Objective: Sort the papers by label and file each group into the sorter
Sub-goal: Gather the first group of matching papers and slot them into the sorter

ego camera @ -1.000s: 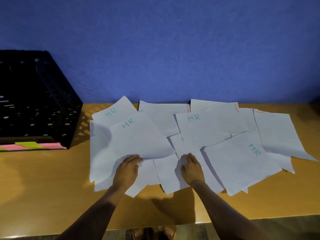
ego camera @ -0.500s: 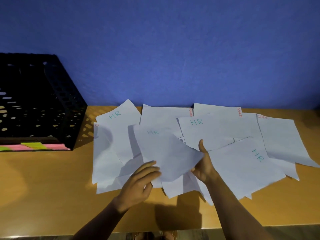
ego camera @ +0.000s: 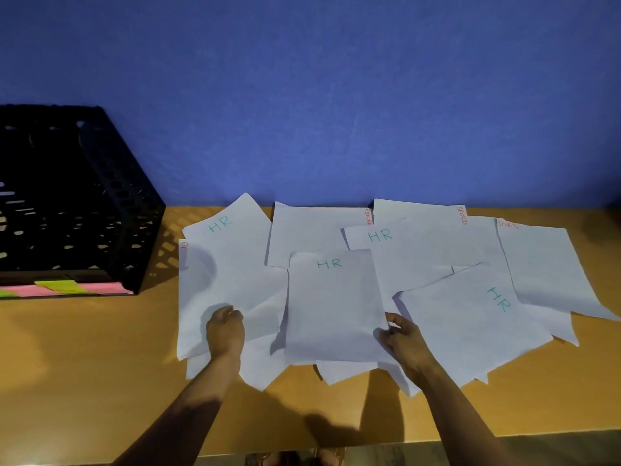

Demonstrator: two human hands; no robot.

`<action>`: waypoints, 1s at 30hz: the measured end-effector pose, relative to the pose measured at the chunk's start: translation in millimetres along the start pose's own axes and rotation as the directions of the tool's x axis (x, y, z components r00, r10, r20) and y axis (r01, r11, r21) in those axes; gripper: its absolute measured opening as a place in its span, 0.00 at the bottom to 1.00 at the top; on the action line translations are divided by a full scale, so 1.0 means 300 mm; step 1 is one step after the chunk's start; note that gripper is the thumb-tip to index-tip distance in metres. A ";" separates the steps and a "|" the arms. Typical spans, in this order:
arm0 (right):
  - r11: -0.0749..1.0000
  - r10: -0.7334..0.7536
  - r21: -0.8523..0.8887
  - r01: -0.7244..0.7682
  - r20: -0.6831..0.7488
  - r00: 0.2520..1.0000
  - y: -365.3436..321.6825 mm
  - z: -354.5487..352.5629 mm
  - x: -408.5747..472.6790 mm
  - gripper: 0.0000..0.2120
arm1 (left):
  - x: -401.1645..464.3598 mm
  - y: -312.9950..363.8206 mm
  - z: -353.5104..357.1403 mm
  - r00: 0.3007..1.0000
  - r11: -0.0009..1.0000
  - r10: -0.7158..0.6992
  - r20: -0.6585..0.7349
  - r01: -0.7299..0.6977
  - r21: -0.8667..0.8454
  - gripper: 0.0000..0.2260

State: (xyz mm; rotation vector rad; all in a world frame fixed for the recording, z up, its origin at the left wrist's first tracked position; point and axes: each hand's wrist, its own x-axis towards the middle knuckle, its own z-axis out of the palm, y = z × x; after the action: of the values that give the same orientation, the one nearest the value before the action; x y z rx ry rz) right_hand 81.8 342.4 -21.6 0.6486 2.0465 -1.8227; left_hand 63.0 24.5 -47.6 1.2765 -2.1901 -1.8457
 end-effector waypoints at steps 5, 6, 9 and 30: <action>1.000 0.007 0.009 -0.007 -0.058 0.998 0.051 -0.003 -0.032 0.15 | 0.081 0.004 0.038 0.983 0.981 -0.168 -0.071 0.174 0.086 0.18; 0.999 0.016 0.029 -0.014 -0.066 0.998 0.062 0.000 -0.035 0.16 | 0.091 0.007 0.045 0.978 0.975 -0.195 -0.070 0.201 0.091 0.20; 0.998 0.039 0.054 -0.034 -0.081 0.996 0.085 0.007 -0.044 0.15 | 0.127 0.024 0.057 0.962 0.954 -0.255 -0.101 0.267 0.137 0.24; 0.979 -0.022 -0.203 -0.003 -0.125 0.992 0.134 0.048 -0.016 0.07 | 0.120 0.210 -0.130 0.989 0.959 0.140 0.052 -0.122 -0.257 0.06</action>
State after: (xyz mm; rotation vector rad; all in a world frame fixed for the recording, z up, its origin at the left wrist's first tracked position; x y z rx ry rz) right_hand 106.5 330.8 -54.8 0.7126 2.2836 -1.5849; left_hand 22.2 -29.8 -0.8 1.0094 -1.9345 -2.0621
